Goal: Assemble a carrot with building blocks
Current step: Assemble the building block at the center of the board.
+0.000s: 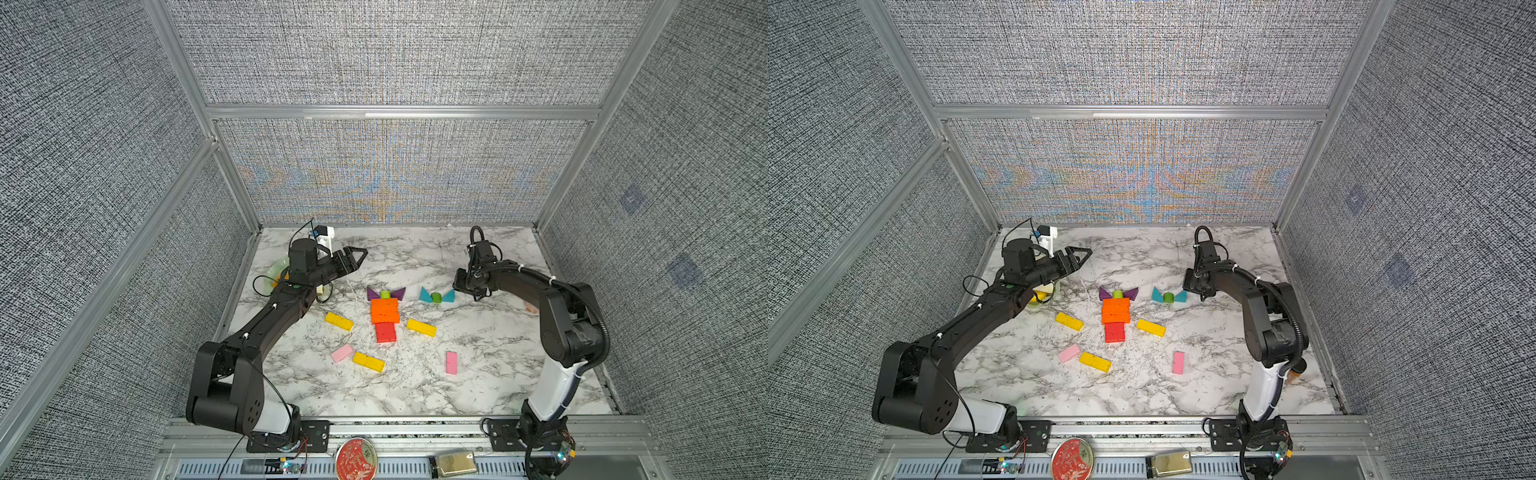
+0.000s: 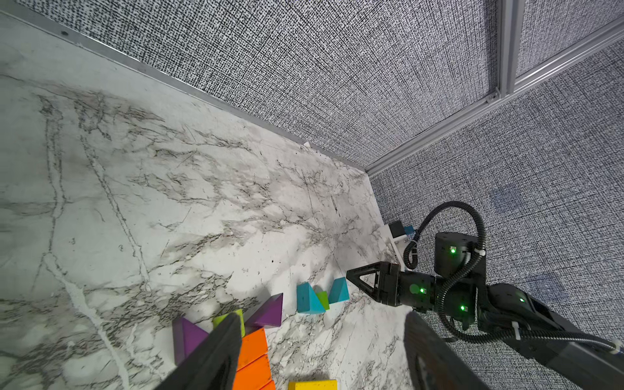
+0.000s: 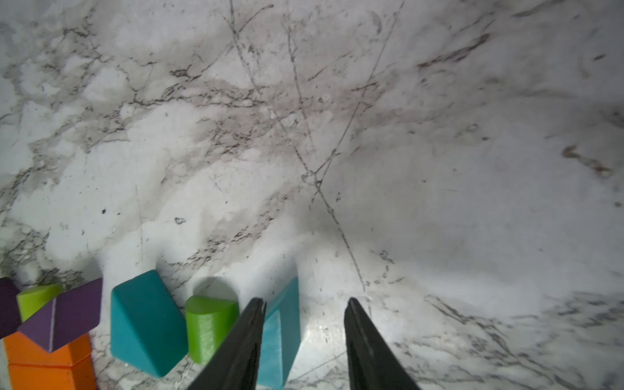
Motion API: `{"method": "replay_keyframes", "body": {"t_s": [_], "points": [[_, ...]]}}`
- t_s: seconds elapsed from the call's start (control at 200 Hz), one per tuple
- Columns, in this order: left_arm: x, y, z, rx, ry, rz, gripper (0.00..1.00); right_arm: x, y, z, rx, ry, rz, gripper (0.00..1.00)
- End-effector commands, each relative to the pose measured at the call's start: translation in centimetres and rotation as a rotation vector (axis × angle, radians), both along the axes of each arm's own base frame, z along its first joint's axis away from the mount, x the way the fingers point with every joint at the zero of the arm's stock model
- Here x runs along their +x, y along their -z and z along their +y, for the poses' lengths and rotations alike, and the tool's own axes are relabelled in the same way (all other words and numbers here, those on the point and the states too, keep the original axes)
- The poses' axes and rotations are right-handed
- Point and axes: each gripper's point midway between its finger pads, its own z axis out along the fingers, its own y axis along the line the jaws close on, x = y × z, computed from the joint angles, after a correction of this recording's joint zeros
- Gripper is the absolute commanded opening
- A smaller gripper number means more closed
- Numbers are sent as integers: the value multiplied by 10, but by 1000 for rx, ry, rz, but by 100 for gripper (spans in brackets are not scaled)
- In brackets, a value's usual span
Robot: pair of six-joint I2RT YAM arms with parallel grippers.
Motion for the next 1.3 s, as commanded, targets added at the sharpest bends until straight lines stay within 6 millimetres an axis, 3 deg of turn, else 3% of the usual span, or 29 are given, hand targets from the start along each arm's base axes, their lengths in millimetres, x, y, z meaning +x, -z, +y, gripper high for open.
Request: {"method": "replay_keyframes", "body": {"t_s": [0.0, 0.3, 0.61, 0.79, 0.981, 1.101, 1.296], "points": [[2, -3, 0, 7, 3, -21, 77, 1, -3, 17, 61, -32, -2, 43], [2, -2, -1, 5, 5, -16, 77, 1, 4, 25, 61, -44, 11, 42], [2, -4, -1, 3, 6, -18, 77, -3, 6, 20, 33, -33, 22, 41], [2, -4, 0, 3, 5, -18, 77, -8, -8, 20, 46, -34, -10, 42], [3, -2, 0, 5, 4, -15, 77, -29, -24, 12, 18, -73, -31, 42], [3, -1, -2, -1, 12, -8, 77, -50, -11, -7, -60, -63, 4, 32], [2, -1, -2, -3, 11, -8, 77, -71, 10, -2, -82, -119, 56, 28]]}}
